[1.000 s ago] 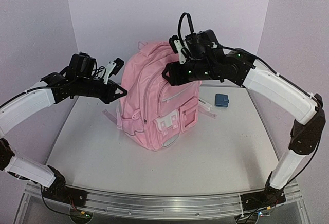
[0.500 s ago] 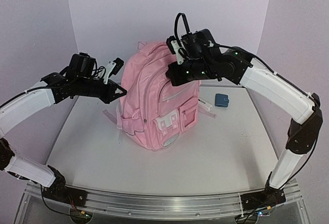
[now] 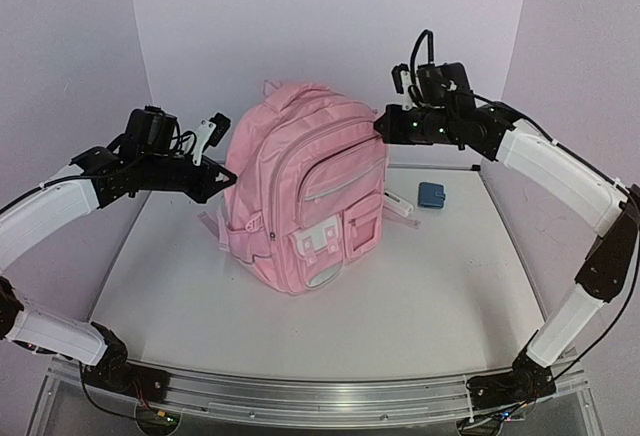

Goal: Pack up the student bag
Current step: Unzip the student bag at the center of the board.

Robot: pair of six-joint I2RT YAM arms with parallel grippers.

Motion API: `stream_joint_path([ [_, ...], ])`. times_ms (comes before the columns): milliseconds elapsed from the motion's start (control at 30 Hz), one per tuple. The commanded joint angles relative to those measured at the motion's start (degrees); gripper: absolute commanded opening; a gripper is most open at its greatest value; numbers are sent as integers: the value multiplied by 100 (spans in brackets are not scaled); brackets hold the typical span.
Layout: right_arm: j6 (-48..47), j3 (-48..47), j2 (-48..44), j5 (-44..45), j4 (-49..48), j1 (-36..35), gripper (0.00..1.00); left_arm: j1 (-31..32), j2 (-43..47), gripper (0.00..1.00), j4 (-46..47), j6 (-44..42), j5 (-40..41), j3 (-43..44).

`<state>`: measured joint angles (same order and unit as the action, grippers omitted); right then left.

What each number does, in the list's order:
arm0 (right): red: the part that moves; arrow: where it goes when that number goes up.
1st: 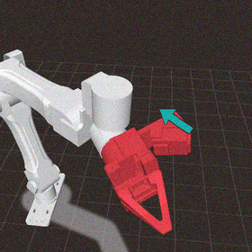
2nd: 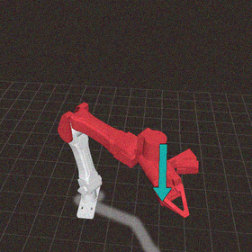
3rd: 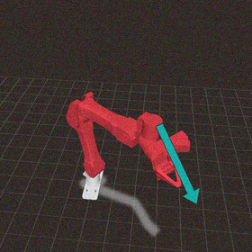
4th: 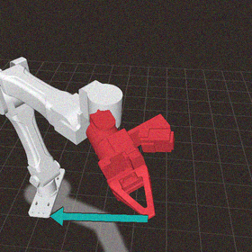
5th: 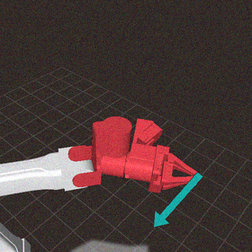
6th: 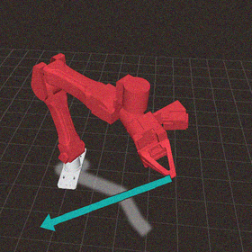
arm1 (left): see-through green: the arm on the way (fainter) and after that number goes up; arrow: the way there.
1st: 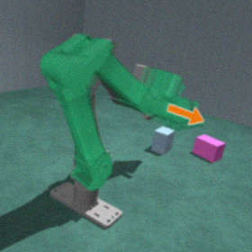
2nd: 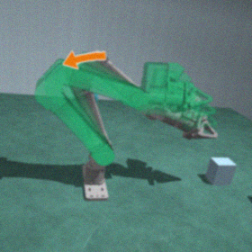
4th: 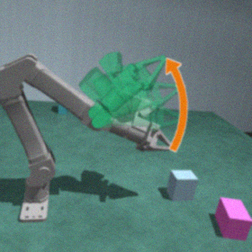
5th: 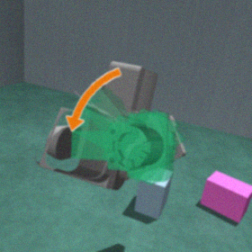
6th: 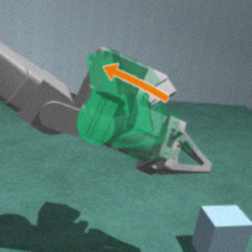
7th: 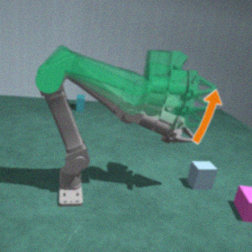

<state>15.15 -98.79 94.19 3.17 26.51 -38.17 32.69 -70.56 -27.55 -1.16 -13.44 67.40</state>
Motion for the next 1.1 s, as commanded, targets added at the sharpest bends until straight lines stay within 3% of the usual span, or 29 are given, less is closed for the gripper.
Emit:
stream_joint_path([
  [0,581,659,-400,-448,-1016,704,0,-296,321,0,-157,-26,600,123],
  [133,1210,1771,-686,-1199,-2054,1160,0,-373,275,0,-246,13,508,218],
  [367,2297,3374,-609,-1894,-3772,1198,0,-411,179,0,-257,69,329,263],
  [700,2378,3710,-522,-1838,-4233,1203,1,-476,132,0,-214,313,61,353],
  [767,2219,3678,-721,-1737,-4221,1198,13,-591,146,0,-235,336,70,366],
  [900,1865,3639,-959,-1551,-3954,1296,48,-939,109,0,-383,411,75,532],
  [1067,1123,3716,-847,-1554,-3654,1548,64,-1273,-83,0,-720,435,-146,889],
])
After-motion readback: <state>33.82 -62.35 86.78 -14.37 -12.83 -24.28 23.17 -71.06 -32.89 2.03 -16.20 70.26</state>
